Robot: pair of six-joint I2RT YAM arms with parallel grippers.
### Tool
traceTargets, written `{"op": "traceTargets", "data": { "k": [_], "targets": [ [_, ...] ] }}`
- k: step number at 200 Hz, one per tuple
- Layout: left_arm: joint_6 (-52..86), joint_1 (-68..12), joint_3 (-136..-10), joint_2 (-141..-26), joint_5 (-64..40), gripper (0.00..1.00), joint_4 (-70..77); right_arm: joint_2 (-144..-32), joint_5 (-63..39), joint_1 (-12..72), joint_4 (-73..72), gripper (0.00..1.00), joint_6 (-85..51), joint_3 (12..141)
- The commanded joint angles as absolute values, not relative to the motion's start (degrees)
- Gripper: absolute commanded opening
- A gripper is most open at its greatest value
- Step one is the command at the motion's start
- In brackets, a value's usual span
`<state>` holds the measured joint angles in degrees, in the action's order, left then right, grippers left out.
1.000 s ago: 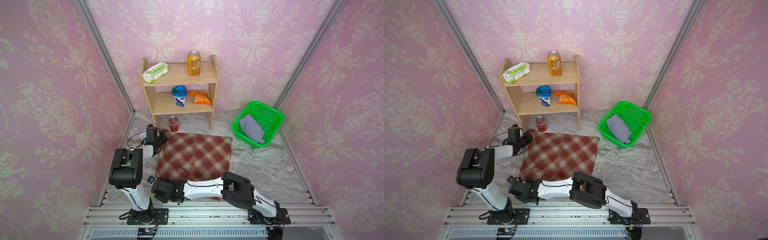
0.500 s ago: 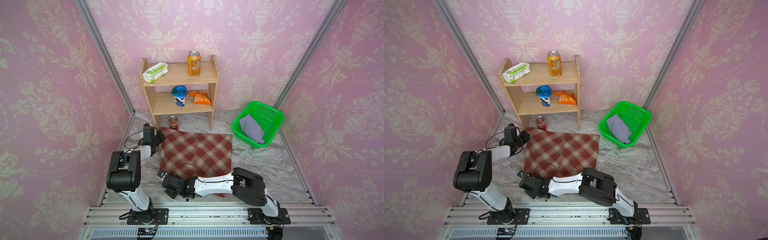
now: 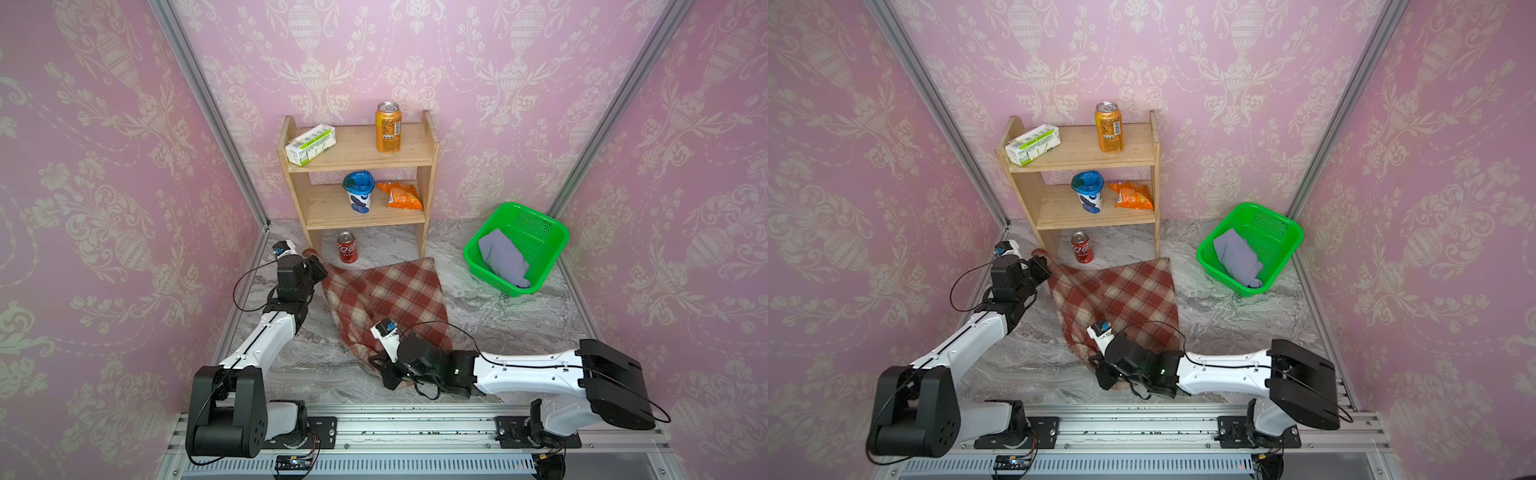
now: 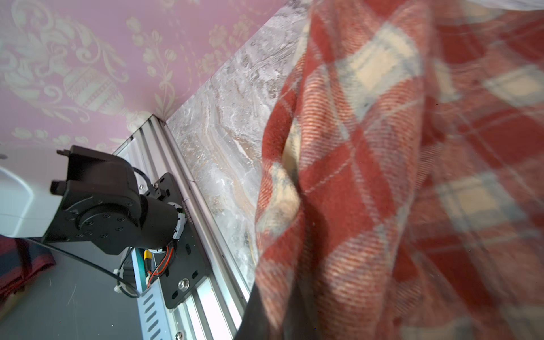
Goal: Roll up the skirts
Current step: Fold the skirt at the center of the board.
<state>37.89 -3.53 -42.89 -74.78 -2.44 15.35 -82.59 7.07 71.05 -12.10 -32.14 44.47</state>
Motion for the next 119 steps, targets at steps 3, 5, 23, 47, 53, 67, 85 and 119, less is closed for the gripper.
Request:
{"op": "traceTargets", "data": {
  "k": [3,5,23,47,53,67,85,119],
  "targets": [
    [33.15,-8.23,-48.1,-77.62,2.25,0.0,13.89,-75.08,11.33,70.16,-11.17,0.0,-38.3,37.61],
    [32.87,-8.52,-48.43,-77.96,2.52,0.0,13.89,-74.47,11.66,70.08,-10.97,0.0,-38.56,37.02],
    [31.99,-11.95,-51.26,-81.72,3.66,0.0,14.35,-68.95,14.77,69.37,-9.31,0.0,-40.9,31.57],
    [31.56,-15.44,-55.2,-86.77,4.89,0.0,15.33,-61.7,18.53,68.35,-7.53,0.0,-45.2,24.86],
    [31.26,-16.37,-56.42,-88.04,5.21,0.0,15.38,-59.86,19.24,67.98,-7.01,0.0,-46.53,23.37],
    [30.37,-18.3,-59.72,-91.24,5.7,0.0,15.17,-56.15,20.81,67.27,-5.03,0.0,-48.79,20.63],
    [29.3,-20.72,-63.91,-95.54,6.24,0.0,14.86,-52.36,22.67,66.57,-1.35,0.0,-51.08,18.75],
    [28.5,-23.9,-71.94,-103.34,6.21,0.0,14.79,-47.95,25.05,64.32,7.26,0.0,-56.68,17.6]
  ]
}}
